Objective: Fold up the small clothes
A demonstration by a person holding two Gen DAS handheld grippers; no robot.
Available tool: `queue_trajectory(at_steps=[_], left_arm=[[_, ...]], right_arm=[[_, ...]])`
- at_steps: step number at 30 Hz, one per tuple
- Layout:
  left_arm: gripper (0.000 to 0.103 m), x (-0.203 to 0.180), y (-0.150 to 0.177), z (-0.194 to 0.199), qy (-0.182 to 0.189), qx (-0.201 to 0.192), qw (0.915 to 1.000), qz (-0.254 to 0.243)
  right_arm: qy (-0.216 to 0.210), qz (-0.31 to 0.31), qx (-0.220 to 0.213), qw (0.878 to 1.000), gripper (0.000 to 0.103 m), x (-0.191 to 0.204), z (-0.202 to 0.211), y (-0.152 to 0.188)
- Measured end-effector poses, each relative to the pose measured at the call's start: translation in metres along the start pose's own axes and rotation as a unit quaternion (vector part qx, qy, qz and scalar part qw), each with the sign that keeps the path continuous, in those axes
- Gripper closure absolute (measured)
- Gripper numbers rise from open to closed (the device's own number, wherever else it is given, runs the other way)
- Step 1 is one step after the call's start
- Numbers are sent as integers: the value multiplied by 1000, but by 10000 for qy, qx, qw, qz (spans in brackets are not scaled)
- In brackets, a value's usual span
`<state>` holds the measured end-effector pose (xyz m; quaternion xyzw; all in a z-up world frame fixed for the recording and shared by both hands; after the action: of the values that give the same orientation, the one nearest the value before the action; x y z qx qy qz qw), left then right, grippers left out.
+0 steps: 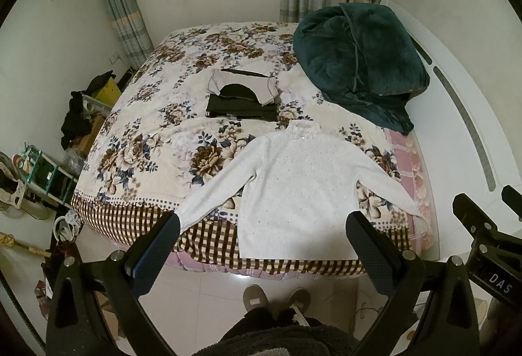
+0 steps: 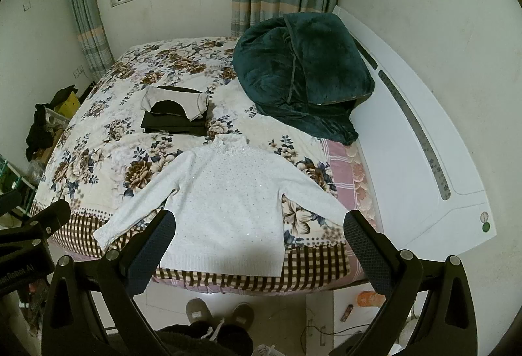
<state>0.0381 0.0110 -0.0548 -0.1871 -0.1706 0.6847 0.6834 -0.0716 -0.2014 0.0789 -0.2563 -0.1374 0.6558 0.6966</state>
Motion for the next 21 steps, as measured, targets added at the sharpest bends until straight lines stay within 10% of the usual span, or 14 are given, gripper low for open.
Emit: queue_trajectory(at_steps=[14, 21], left_arm=[[0, 1, -10, -4, -5, -153, 9999, -6], [0, 0, -42, -76, -69, -430, 9990, -72]], right_arm=[[2, -118, 95, 9999, 0, 8, -3, -16], [205, -1083, 412, 9931, 0, -33, -82, 13]])
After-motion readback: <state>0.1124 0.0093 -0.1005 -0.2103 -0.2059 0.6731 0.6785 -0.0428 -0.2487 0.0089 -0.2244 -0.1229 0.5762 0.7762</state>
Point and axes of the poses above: each gripper's, at about its wrist camera, not at the fingertips, and z roughly against the way its jaws point, x to its left, y to its underside, the point moved 8 cm from there along -z, roughly the way its jaws point, and after that the axes turned 8 degrees about z, right-handed, at the moved point
